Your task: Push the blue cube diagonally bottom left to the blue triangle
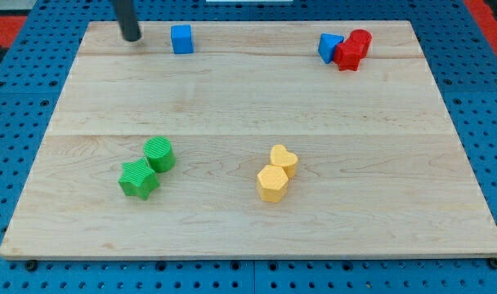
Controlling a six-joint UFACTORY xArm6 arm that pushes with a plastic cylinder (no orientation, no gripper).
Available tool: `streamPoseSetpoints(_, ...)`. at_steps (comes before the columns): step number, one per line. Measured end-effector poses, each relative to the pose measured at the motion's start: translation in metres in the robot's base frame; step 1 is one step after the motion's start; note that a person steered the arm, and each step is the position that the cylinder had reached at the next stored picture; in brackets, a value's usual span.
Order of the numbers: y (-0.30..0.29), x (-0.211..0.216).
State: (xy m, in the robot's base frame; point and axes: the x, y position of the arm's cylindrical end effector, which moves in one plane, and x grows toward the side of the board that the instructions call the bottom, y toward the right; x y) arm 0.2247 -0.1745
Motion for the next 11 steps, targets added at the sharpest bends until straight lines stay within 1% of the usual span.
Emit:
streamPoseSetpoints(1,0.062,-0.008)
streamPoseSetpoints(2,0.082,-0.005)
streamPoseSetpoints(3,0.082,0.0)
streamPoseSetpoints(6,0.078,0.047)
streamPoseSetpoints(7,0.088,0.054)
streamPoseSetpoints(8,0.12,0.056)
streamPoseSetpoints(9,0.14,0.06)
streamPoseSetpoints(10,0.14,0.084)
streamPoseSetpoints(11,0.146,0.098)
